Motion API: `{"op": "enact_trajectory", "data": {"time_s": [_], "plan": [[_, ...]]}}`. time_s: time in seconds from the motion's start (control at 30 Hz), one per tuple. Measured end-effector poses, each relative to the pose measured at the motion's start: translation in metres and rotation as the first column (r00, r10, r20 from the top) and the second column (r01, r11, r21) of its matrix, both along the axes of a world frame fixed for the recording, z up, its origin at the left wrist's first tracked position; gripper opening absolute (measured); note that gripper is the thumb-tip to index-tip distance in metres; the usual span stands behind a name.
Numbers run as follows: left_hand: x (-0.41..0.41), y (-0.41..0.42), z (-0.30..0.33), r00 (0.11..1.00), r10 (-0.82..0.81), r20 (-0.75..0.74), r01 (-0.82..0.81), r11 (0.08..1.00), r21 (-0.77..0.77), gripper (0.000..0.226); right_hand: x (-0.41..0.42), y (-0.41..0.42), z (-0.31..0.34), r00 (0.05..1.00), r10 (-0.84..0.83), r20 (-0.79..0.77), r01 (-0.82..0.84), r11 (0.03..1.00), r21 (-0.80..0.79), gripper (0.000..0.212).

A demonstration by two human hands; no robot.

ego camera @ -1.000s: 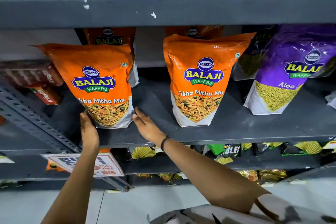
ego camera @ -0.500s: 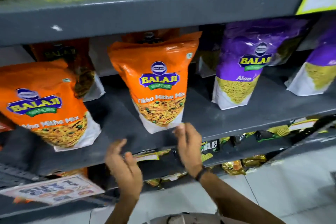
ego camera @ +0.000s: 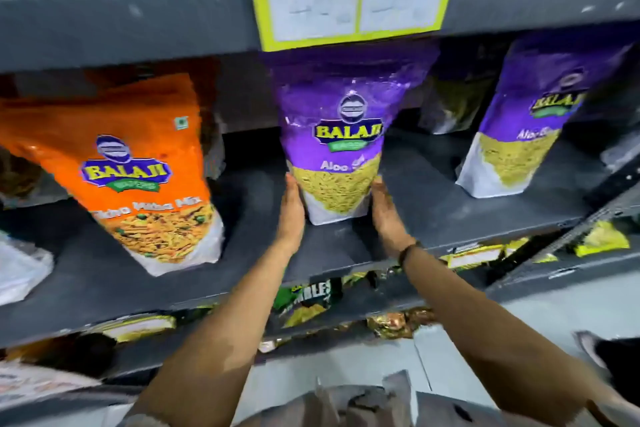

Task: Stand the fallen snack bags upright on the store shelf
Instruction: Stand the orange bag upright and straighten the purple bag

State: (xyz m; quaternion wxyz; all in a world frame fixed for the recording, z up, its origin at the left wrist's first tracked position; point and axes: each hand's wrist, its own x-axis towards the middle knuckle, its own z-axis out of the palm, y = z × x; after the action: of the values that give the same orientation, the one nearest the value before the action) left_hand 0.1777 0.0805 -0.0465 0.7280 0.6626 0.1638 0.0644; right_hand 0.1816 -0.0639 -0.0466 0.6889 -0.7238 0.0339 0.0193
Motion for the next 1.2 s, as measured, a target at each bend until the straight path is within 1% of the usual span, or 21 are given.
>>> {"op": "enact_trajectory", "data": {"time_s": [0.07,0.2,0.27,0.3,0.33,0.37,0.4,0.43,0.47,0.5,0.57,0.6,0.67,0.77,0.83,0.87,0.9,0.93,0.97,1.07,1.2], "plan": [[-0.003,-0.006,-0.006,0.999,0.048,0.021,-0.047,0.997,-0.056,0.046,-0.004,-0.002,-0.004,0.999,0.034,0.009,-0.034,0.999,0.008,0.04],[-0.014,-0.014,-0.007,0.967,0.25,-0.054,-0.255,0.958,-0.129,0.051,-0.02,-0.004,-0.009,0.991,0.136,-0.015,-0.137,0.99,-0.036,0.045],[-0.013,-0.02,-0.008,0.931,0.361,-0.046,-0.364,0.921,-0.137,0.051,-0.017,-0.012,-0.009,0.988,0.158,-0.005,-0.158,0.987,-0.044,0.047],[-0.015,-0.021,-0.01,0.893,0.45,-0.003,-0.448,0.888,-0.102,0.051,-0.017,-0.017,-0.008,0.991,0.13,0.017,-0.129,0.991,-0.036,0.046],[-0.019,-0.025,-0.013,0.828,0.558,0.057,-0.557,0.83,-0.027,0.054,-0.016,-0.027,-0.006,0.996,0.06,0.066,-0.058,0.997,-0.042,0.044],[-0.023,-0.029,-0.022,0.741,0.662,0.114,-0.671,0.736,0.091,0.054,-0.017,-0.039,-0.001,0.989,-0.037,0.144,0.044,0.998,-0.05,0.041],[-0.032,-0.038,-0.03,0.684,0.713,0.154,-0.729,0.657,0.193,0.052,-0.014,-0.055,0.003,0.964,-0.16,0.212,0.173,0.984,-0.047,0.039],[-0.042,-0.054,-0.034,0.687,0.696,0.207,-0.724,0.632,0.277,0.047,-0.01,-0.074,0.006,0.921,-0.28,0.269,0.297,0.955,-0.023,0.039],[-0.057,-0.073,-0.035,0.746,0.599,0.292,-0.666,0.654,0.358,0.04,-0.005,-0.095,0.007,0.871,-0.394,0.293,0.408,0.913,0.012,0.04],[-0.068,-0.097,-0.031,0.805,0.441,0.397,-0.582,0.715,0.387,0.034,0.004,-0.119,0.006,0.816,-0.494,0.3,0.504,0.863,0.049,0.043],[-0.076,-0.137,-0.027,0.839,0.12,0.531,-0.386,0.819,0.424,0.028,0.022,-0.165,0.005,0.718,-0.628,0.301,0.646,0.762,0.049,0.048],[-0.07,-0.156,-0.022,0.844,0.001,0.537,-0.289,0.843,0.454,0.029,0.031,-0.188,0.004,0.682,-0.673,0.287,0.694,0.719,0.039,0.049],[-0.041,-0.191,-0.014,0.874,-0.132,0.467,-0.127,0.867,0.482,0.034,0.048,-0.226,0.002,0.691,-0.687,0.226,0.704,0.71,0.008,0.048],[0.017,-0.237,-0.007,0.954,-0.207,0.216,0.123,0.929,0.348,0.041,0.07,-0.267,-0.006,0.82,-0.57,0.055,0.569,0.821,0.036,0.053],[0.051,-0.254,-0.002,0.97,-0.238,0.055,0.219,0.947,0.236,0.046,0.084,-0.282,-0.016,0.889,-0.453,-0.065,0.455,0.89,0.029,0.07],[0.063,-0.26,0.0,0.966,-0.259,0.0,0.254,0.948,0.194,0.048,0.101,-0.3,-0.041,0.911,-0.398,-0.108,0.401,0.916,0.011,0.082],[0.07,-0.268,0.001,0.96,-0.276,-0.039,0.279,0.947,0.162,0.049,0.122,-0.324,-0.077,0.935,-0.335,-0.119,0.336,0.942,-0.011,0.087],[0.072,-0.274,0.003,0.956,-0.286,-0.062,0.292,0.946,0.139,0.049,0.133,-0.339,-0.098,0.956,-0.273,-0.108,0.275,0.962,-0.004,0.086],[0.072,-0.278,0.004,0.956,-0.288,-0.063,0.294,0.947,0.129,0.049,0.133,-0.338,-0.098,0.959,-0.253,-0.126,0.256,0.967,0.01,0.082],[0.063,-0.29,0.0,0.965,-0.258,-0.048,0.263,0.957,0.127,0.041,0.1,-0.302,-0.013,0.951,-0.239,-0.196,0.238,0.971,-0.032,0.064],[0.053,-0.288,-0.006,0.971,-0.233,-0.062,0.24,0.958,0.155,0.042,0.089,-0.29,-0.001,0.957,-0.225,-0.181,0.227,0.974,-0.008,0.053]]}}
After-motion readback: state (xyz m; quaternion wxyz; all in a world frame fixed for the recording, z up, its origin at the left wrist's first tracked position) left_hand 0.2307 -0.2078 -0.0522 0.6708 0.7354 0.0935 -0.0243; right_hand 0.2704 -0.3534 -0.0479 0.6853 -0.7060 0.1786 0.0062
